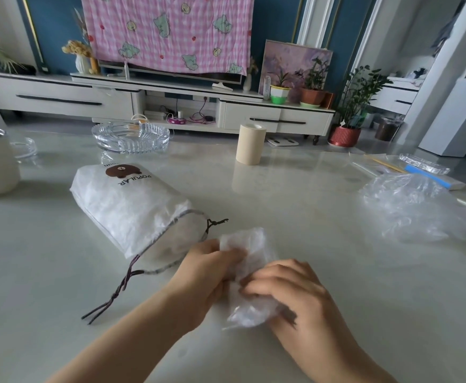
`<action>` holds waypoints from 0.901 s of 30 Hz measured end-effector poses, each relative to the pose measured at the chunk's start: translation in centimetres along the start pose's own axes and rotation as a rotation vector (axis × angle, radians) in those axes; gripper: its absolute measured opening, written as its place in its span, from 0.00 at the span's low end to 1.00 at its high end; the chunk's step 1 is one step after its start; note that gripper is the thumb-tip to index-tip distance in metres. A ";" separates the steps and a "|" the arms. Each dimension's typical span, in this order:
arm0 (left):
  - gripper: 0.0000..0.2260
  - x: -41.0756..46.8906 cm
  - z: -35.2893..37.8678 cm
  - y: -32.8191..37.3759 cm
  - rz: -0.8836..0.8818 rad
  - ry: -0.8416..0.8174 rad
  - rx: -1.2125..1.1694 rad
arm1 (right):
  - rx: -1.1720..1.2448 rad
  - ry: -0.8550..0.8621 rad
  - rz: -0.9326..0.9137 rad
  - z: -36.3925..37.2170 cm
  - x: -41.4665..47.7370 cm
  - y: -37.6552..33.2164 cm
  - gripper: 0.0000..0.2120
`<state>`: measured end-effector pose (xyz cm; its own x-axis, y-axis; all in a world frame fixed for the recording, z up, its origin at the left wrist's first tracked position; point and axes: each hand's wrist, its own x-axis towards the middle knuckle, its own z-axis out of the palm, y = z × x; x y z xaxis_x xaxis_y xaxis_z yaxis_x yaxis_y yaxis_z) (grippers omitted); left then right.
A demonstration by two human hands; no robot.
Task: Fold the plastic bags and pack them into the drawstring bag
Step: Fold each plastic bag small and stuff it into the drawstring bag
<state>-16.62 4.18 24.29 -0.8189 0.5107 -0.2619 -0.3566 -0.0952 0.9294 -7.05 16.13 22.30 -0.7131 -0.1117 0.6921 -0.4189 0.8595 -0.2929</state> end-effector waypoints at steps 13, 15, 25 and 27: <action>0.30 -1.2 1.0 -0.8 0.210 -0.299 0.199 | 0.496 -0.080 0.675 -1.0 0.8 -0.2 0.25; 0.26 -1.6 1.4 -1.1 0.348 -0.265 0.299 | 0.548 -0.080 0.673 -1.1 0.9 -0.3 0.19; 0.08 -1.6 1.3 -0.5 0.500 0.018 0.343 | 0.229 0.036 0.714 -1.2 0.4 0.4 0.14; 0.08 -1.7 1.3 -0.5 0.481 0.001 0.291 | 0.250 0.074 0.761 -1.3 0.3 0.5 0.10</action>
<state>-14.50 4.49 24.56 -0.8593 0.4670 0.2088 0.1954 -0.0776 0.9776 -6.75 17.22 23.26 -0.8185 0.5002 0.2826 0.0472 0.5488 -0.8346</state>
